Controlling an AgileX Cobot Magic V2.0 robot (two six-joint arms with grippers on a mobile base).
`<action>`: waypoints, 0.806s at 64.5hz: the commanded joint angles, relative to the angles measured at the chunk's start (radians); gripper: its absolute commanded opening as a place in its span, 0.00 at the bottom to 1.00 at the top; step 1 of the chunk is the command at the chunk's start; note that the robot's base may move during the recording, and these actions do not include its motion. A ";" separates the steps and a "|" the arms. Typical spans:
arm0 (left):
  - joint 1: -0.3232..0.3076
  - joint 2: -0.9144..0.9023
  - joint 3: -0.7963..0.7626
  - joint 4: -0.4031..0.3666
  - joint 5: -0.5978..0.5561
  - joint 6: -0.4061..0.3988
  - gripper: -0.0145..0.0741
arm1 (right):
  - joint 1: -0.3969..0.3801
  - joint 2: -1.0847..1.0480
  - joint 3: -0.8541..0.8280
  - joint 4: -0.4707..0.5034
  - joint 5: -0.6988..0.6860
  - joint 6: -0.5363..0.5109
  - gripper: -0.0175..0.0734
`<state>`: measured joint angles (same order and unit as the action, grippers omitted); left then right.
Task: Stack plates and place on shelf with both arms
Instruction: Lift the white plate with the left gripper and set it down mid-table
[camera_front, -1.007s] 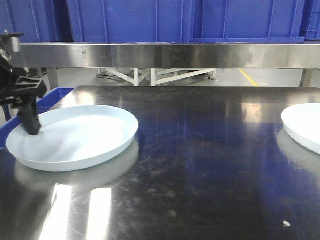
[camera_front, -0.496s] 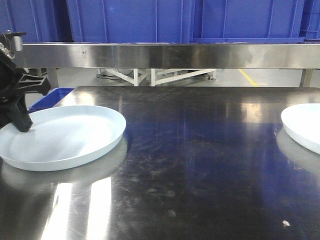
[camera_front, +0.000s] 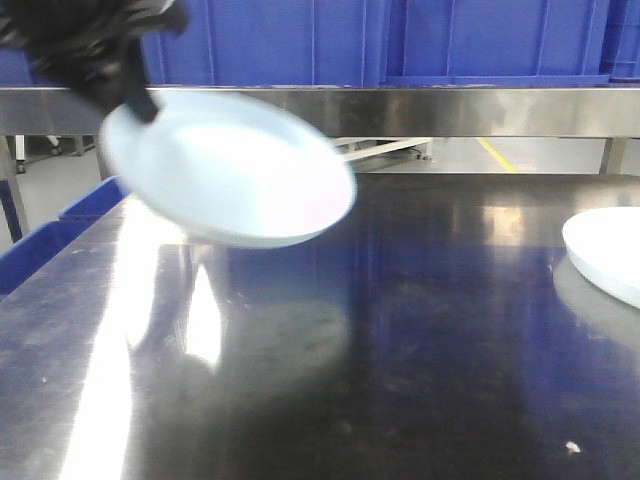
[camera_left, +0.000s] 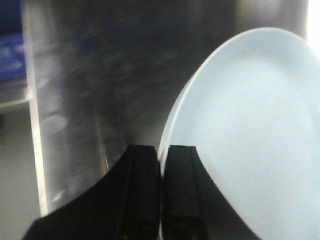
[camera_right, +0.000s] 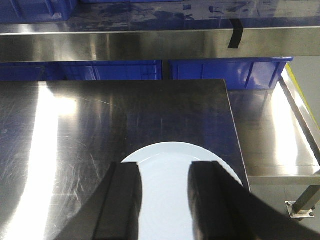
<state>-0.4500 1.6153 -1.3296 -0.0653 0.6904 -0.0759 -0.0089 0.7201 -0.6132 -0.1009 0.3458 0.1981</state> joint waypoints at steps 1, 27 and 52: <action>-0.060 -0.037 -0.066 -0.018 -0.054 -0.006 0.27 | -0.003 -0.002 -0.040 -0.005 -0.090 -0.007 0.59; -0.211 0.156 -0.203 -0.062 -0.096 -0.006 0.28 | -0.003 -0.002 -0.040 -0.005 -0.089 -0.007 0.59; -0.229 0.240 -0.238 -0.026 -0.093 -0.006 0.44 | -0.003 -0.002 -0.040 -0.005 -0.089 -0.007 0.59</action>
<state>-0.6711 1.9108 -1.5313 -0.0995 0.6546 -0.0759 -0.0089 0.7201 -0.6132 -0.1009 0.3458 0.1981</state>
